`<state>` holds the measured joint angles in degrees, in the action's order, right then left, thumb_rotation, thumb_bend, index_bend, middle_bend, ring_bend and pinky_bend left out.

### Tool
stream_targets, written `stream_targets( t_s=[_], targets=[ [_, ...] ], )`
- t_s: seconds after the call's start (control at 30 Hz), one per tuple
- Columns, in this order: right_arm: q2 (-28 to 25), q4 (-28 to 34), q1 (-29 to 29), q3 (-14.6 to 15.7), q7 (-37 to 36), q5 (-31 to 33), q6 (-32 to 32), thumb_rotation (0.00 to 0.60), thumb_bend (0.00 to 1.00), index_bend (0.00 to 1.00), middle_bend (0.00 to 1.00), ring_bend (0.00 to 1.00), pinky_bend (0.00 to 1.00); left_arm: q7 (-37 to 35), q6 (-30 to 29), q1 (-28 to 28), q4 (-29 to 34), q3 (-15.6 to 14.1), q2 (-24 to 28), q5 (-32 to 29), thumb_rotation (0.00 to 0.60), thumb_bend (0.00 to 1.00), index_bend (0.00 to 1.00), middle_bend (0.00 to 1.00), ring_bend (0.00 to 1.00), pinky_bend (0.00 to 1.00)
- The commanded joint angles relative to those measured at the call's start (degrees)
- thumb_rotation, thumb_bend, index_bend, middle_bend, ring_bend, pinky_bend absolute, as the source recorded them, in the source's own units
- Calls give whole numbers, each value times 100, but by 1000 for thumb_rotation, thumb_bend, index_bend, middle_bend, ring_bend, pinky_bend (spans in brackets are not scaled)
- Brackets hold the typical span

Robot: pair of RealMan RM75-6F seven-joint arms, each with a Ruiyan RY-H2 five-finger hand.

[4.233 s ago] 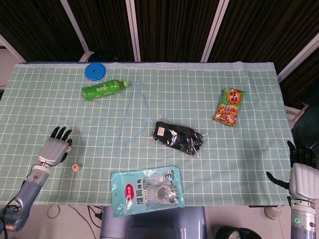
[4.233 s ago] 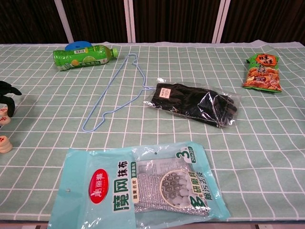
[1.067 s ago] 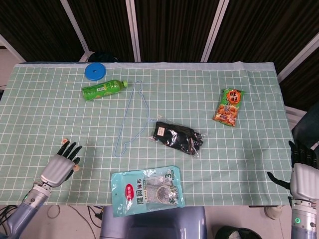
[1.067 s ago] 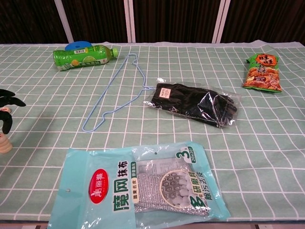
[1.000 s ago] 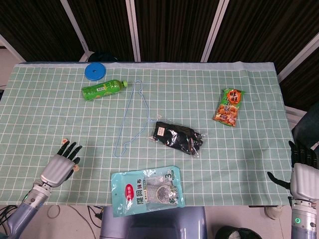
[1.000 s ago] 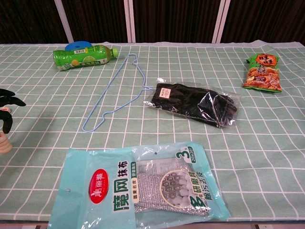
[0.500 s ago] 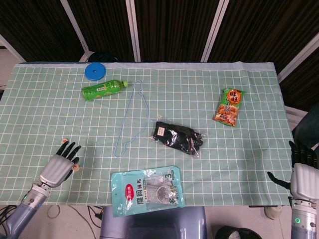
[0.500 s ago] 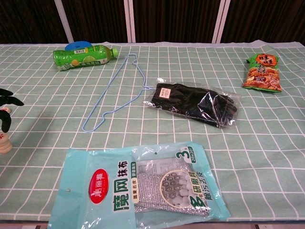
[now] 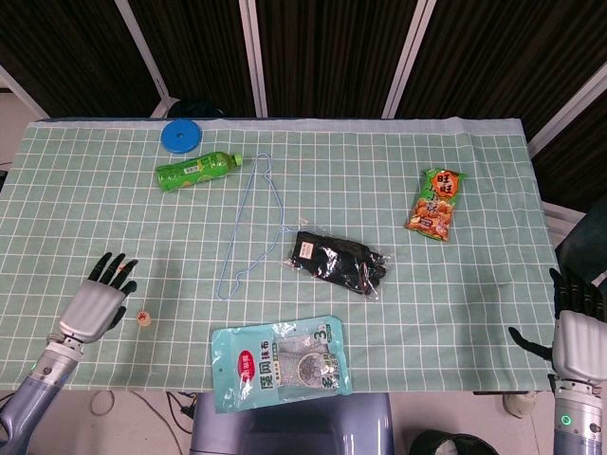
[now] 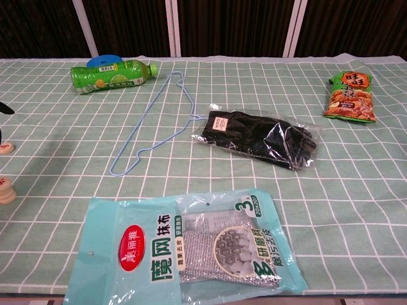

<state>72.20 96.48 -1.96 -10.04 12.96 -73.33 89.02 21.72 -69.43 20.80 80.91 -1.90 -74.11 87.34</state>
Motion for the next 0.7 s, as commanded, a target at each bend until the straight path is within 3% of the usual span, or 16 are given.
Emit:
stream_targets(
  t_s=[0.03,0.3,0.7],
  targets=[
    [2,5,2,1,9,5,2,600,205,69,50,33,0,-151,281,150,-284,217,-56,-313,600,332,403,111,0,76],
    [15,14,0,-7,37,36,-1,600,205,69,50,33,0,-212,799,472,-975,621,-455,-901,600,331,397,111,0,76],
    [1,12,6,-19,8,67,-13,600,205,70,50,33,0,-24,1497,679,-1928,821,-1032,-1677,600,331,394,110,0,75]
  ],
)
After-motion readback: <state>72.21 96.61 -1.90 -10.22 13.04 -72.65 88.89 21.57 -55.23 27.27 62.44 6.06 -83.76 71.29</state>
